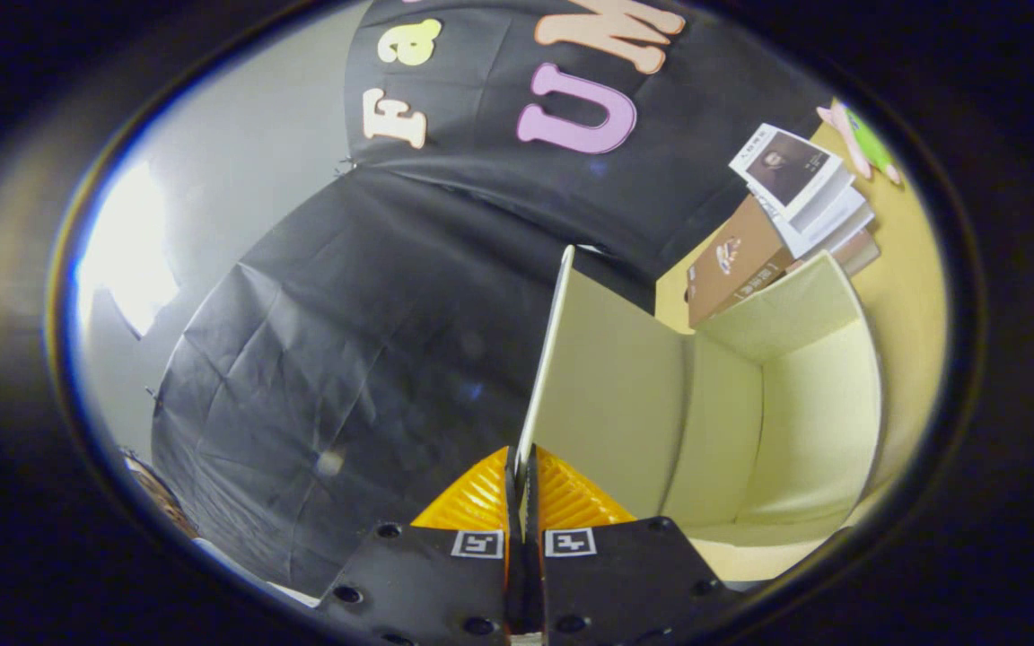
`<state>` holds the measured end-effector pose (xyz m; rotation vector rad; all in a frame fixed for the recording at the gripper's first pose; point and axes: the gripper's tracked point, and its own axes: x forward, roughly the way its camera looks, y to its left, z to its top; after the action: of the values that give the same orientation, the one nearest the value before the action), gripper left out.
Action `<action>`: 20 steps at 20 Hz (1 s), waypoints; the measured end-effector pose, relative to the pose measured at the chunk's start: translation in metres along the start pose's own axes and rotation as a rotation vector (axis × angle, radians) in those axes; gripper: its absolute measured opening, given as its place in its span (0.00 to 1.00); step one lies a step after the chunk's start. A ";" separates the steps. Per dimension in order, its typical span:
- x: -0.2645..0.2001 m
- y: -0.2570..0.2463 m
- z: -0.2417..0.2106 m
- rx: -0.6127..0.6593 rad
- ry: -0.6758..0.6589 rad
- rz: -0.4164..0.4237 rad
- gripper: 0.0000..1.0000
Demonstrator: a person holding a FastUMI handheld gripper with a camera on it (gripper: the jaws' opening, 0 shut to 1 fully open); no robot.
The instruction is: Open the storage box then place both shoes into the box .Put the left shoe in first, then the right shoe, with the right side of both shoes facing outward in a uniform manner.
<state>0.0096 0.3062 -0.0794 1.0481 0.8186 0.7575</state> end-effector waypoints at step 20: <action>-0.085 -0.081 0.047 -0.503 -0.158 -0.341 1.00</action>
<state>0.0201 0.1890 -0.1246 0.4927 0.6042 0.5400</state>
